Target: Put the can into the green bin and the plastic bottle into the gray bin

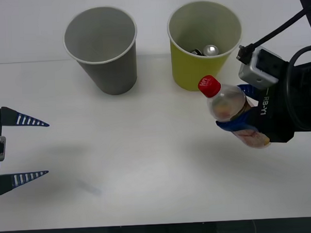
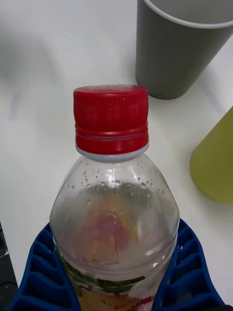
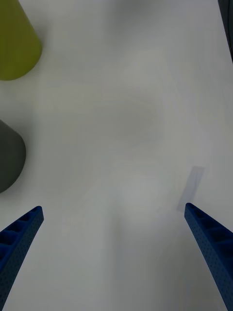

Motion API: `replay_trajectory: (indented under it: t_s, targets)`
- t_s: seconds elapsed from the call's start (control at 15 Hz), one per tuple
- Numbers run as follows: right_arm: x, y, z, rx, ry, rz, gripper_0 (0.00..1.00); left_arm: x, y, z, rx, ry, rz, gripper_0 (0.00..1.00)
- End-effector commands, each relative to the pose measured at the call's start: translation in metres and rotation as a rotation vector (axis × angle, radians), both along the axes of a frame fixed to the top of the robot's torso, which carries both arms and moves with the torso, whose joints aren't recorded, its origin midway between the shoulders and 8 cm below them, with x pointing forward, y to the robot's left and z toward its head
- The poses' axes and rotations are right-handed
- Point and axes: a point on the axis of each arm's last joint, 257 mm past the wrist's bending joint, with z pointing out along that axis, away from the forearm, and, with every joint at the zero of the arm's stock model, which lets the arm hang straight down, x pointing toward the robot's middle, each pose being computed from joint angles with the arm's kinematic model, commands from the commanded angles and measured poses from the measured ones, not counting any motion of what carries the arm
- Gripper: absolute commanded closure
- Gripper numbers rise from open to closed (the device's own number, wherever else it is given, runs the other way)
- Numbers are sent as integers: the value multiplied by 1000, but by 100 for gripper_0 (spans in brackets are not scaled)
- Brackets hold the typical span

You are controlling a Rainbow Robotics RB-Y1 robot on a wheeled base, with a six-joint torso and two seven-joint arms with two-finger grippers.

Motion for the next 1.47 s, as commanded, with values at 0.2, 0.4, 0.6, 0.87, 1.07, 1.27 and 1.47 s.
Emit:
replay_trajectory:
  t_s: [0.2,0.4,0.6,0.87,1.07,1.27,1.47]
  targets:
    - [33,36,35,39,-7,34,100,0,0,0,0,0,0,0]
    - [51,63,58,56,-15,42,100,0,0,0,0,0,0,0]
    - [72,84,77,96,-21,42,100,0,0,0,0,0,0,0]
    - [108,126,108,127,-47,29,100,0,0,0,0,0,0,0]
    - [131,152,127,153,-52,5,100,0,0,0,0,0,0,0]
    - [153,177,141,170,-49,-22,100,0,0,0,0,0,0,0]
    - [173,203,157,180,-39,-47,100,0,0,0,0,0,0,0]
